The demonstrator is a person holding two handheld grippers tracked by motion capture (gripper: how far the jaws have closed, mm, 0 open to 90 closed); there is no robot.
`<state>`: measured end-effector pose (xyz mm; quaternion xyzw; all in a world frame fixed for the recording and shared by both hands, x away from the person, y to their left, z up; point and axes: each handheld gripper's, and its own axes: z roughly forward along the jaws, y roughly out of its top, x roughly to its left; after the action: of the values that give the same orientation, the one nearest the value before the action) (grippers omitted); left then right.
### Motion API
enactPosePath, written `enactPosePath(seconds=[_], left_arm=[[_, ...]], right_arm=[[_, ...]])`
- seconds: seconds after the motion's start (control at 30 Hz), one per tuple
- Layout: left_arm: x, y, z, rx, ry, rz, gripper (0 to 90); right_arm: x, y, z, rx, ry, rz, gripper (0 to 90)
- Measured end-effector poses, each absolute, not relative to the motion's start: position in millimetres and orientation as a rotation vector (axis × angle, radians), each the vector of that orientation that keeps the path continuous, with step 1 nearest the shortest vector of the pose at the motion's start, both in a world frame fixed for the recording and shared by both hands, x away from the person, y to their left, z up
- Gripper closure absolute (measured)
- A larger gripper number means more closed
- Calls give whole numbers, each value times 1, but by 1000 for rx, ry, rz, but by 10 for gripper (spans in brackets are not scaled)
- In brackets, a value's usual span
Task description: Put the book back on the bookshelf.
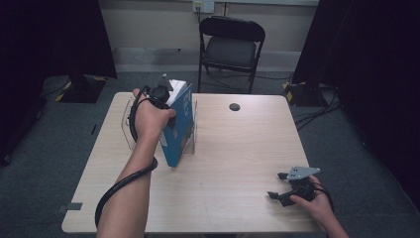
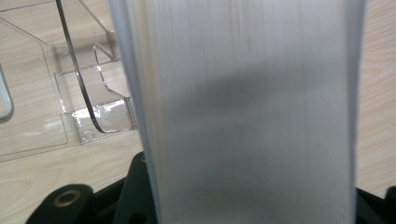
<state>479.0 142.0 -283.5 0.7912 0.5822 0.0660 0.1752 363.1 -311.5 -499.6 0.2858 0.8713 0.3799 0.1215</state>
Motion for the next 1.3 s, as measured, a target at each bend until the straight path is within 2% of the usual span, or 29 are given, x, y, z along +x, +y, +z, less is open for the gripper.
enactPosePath(seconds=[1.3], left_arm=[[494,126,-291,2191,1718,286,615]], right_arm=[[365,-311,-500,829,2548,1112,130]])
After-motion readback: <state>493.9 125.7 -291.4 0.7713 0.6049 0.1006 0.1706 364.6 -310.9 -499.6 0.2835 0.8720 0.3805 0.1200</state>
